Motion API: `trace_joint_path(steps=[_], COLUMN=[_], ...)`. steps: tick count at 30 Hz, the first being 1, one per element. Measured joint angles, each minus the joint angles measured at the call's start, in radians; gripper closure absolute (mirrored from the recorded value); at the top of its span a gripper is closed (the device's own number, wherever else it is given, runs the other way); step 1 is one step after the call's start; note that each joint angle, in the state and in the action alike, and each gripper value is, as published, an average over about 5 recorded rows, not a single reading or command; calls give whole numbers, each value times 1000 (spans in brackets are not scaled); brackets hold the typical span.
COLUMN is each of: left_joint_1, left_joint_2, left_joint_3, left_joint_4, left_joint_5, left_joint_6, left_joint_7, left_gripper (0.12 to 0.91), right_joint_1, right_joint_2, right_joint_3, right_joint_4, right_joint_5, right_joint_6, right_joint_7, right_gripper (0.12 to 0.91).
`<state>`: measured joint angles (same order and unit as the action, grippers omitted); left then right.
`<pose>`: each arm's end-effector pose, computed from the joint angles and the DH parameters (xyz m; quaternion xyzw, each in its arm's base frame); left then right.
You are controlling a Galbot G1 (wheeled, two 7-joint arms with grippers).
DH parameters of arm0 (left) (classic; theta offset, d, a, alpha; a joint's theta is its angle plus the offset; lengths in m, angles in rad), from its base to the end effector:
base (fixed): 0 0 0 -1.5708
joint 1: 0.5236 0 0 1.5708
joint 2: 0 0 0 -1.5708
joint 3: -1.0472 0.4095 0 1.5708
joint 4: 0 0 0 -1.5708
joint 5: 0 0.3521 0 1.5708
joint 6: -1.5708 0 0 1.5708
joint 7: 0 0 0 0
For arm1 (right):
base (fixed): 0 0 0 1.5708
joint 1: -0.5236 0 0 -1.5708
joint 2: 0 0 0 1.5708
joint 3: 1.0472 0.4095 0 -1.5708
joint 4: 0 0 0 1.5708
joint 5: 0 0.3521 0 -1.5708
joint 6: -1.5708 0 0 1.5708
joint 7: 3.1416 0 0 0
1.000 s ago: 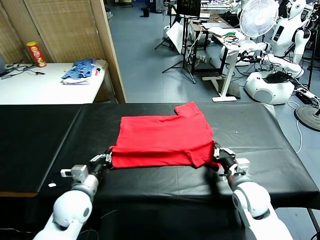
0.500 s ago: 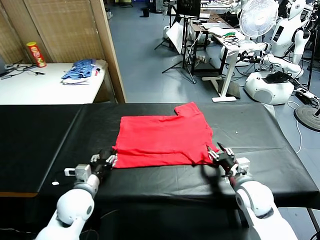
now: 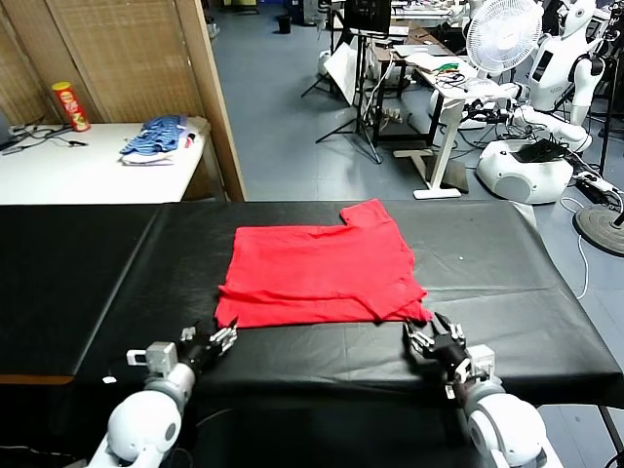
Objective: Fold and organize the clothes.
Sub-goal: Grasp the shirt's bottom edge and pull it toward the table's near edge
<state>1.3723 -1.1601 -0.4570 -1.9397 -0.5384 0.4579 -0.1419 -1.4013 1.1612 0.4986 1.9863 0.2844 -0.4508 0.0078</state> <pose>0.2250 0.0928 -0.3584 -0.0487 -0.9683 0.0442 0.2408 0.2159 -0.0991 -0.3447 0.0749 -0.9733 0.0633 0.2077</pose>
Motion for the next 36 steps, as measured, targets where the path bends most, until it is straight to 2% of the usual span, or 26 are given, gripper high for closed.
trace_joint_path(steps=[4, 7, 13, 18, 20, 24, 26, 29, 31, 36], left_joint_1=[5, 16, 75, 165, 202, 261, 282, 311, 329, 363], left_joint_2=[9, 20, 68, 120, 131, 136, 136, 140, 146, 172], left_joint_3=[4, 8, -8, -46, -59, -75, -81, -96, -106, -152], left_joint_4=[-8, -22, -87, -167, -195, -237, -257, -288, -309, -362], left_joint_5=[27, 72, 90, 97, 101, 99, 95, 86, 78, 11], left_joint_6=[5, 8, 25, 33, 38, 70, 92, 124, 145, 178], left_joint_7=[-2, -9, -41, -42, -42, -56, -70, -94, -108, -115], left_gripper=[821, 903, 904, 904, 904, 903, 863, 711, 610, 317], right_joint_1=[-20, -51, -158, -221, -235, -253, -259, -265, -260, -161], right_joint_2=[-2, 1, 16, 23, 23, 11, 1, -16, -29, -68], right_joint_3=[0, 4, 20, 22, 22, 31, 39, 56, 75, 110], right_joint_4=[35, 76, 189, 248, 263, 297, 316, 348, 367, 350], right_joint_5=[15, 32, 40, 27, 16, 11, 19, 52, 87, 173], right_joint_6=[-59, -112, -180, -189, -189, -190, -195, -211, -218, -212], right_joint_7=[39, 67, 88, 69, 56, 44, 44, 46, 51, 82], right_gripper=[902, 903, 903, 887, 825, 616, 499, 338, 267, 229])
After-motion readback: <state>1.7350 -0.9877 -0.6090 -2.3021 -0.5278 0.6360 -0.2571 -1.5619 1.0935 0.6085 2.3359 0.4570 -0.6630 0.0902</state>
